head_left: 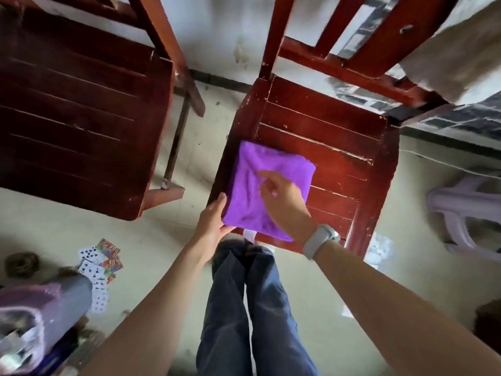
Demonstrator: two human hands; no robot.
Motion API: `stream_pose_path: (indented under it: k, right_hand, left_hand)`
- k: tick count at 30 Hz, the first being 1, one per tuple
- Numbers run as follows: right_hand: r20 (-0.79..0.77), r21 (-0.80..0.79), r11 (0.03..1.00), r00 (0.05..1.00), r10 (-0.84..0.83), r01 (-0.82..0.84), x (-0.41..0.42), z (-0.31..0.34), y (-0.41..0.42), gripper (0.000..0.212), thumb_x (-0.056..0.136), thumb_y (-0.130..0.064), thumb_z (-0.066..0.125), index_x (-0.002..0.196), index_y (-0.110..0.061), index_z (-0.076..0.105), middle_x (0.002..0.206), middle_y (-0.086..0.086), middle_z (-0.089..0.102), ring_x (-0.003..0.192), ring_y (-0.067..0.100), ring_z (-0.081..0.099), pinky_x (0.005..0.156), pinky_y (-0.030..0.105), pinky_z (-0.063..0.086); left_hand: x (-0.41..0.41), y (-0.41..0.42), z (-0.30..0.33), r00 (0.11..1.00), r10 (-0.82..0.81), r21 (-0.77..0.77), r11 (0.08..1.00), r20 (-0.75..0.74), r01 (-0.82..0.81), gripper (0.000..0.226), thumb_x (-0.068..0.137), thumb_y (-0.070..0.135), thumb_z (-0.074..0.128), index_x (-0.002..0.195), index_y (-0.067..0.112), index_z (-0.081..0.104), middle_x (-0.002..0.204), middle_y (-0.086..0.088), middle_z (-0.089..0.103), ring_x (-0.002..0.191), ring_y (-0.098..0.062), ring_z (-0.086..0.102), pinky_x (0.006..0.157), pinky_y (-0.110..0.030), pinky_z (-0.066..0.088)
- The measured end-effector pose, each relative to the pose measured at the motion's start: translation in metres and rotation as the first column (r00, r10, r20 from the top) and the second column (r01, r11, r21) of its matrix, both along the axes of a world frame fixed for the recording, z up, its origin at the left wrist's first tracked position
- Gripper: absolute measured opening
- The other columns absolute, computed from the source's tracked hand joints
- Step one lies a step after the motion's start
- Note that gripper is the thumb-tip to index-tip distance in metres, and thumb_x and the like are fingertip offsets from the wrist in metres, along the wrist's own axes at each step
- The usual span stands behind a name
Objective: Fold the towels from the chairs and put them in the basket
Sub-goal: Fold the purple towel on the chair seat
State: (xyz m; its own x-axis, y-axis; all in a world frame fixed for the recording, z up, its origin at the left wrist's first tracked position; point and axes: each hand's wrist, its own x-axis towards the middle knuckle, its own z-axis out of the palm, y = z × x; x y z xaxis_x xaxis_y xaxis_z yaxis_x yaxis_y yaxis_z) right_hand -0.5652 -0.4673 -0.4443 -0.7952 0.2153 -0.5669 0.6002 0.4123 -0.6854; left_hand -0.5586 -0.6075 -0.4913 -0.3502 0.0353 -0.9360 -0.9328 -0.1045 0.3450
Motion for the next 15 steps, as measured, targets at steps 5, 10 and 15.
stream_pose_path:
  k: [5,10,15]
  right_hand:
    - [0.017,0.506,0.825,0.959,0.281,-0.251,-0.025,-0.023,0.037,0.037,0.091,-0.016,0.044,0.127,-0.015,0.051,0.131,0.008,0.049,0.12,0.03,0.04,0.096,0.042,0.031]
    - [0.263,0.504,0.689,0.852,0.452,-0.521,-0.05,-0.039,0.055,0.042,0.094,-0.027,0.041,0.134,-0.014,0.042,0.136,0.01,0.045,0.129,0.026,0.034,0.103,0.044,0.027]
    - [0.231,0.512,0.701,0.866,0.444,-0.496,-0.053,-0.04,0.058,0.034,0.094,-0.023,0.041,0.123,-0.007,0.044,0.127,0.017,0.048,0.113,0.037,0.05,0.097,0.043,0.033]
  left_hand:
    - [0.007,-0.001,-0.016,0.865,-0.436,-0.415,0.855,-0.248,0.312,0.024,0.086,0.019,0.061,0.104,0.004,0.065,0.095,-0.013,0.068,0.094,-0.03,0.063,0.084,-0.041,0.051]
    - [0.012,0.001,-0.02,0.825,-0.475,-0.553,0.794,-0.305,0.253,0.024,0.085,0.013,0.059,0.107,0.005,0.065,0.097,-0.016,0.07,0.093,-0.031,0.062,0.084,-0.029,0.045]
    - [0.014,0.005,-0.022,0.807,-0.492,-0.645,0.74,-0.326,0.191,0.024,0.09,0.013,0.052,0.109,0.005,0.064,0.1,-0.017,0.069,0.094,-0.032,0.06,0.074,-0.024,0.035]
